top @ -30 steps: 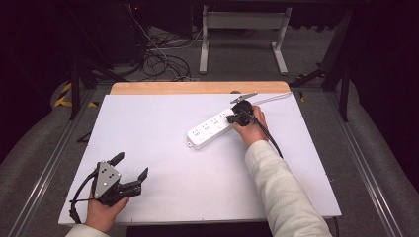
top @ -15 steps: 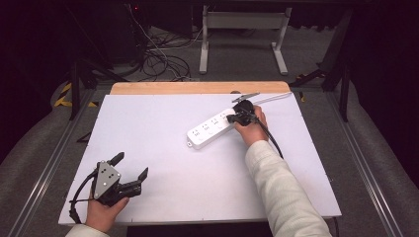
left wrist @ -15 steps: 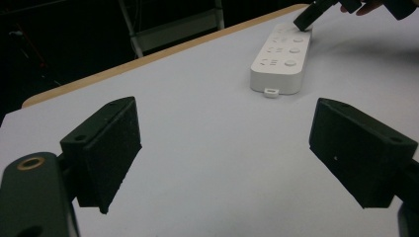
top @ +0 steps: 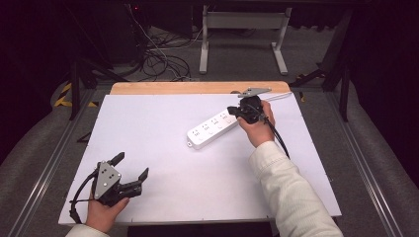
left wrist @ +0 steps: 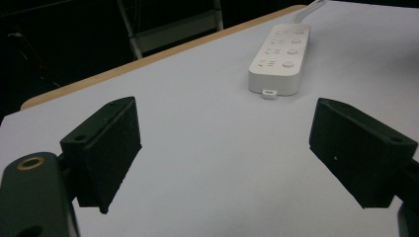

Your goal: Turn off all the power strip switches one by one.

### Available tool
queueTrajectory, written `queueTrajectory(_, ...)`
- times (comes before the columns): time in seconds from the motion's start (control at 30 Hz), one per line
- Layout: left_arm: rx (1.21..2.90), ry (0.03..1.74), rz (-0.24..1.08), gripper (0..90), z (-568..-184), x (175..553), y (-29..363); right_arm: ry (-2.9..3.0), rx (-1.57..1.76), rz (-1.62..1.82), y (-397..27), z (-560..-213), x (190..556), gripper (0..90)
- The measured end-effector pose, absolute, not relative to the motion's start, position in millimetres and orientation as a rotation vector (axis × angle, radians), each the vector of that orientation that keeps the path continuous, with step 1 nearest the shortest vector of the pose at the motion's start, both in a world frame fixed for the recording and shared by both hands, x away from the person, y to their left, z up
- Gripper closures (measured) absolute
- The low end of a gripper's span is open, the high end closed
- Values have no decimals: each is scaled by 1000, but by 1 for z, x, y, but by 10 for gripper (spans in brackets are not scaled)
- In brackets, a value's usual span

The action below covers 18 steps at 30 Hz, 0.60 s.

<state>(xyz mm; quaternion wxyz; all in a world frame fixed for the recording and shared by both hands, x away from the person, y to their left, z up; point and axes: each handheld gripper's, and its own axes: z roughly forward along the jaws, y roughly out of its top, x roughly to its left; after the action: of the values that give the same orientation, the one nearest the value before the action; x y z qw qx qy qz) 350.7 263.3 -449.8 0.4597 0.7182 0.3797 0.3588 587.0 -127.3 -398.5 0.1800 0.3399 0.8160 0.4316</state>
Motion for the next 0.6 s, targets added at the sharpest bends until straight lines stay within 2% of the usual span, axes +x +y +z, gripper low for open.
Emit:
queueTrajectory(0.27, 1769, 943, 878, 133, -451, 351, 264, 2326, 934, 1238, -129, -394, 582, 900)
queueTrajectory(0.33, 1763, 944, 876, 132, -450, 351, 265, 2326, 930, 1241, -130, -393, 580, 801)
queueTrajectory(0.43, 1759, 946, 876, 132, -450, 352, 264, 2327, 928, 1254, -133, -390, 576, 771)
queueTrajectory(0.6, 1770, 943, 876, 132, -451, 354, 264, 2312, 912, 1285, -139, -383, 567, 664)
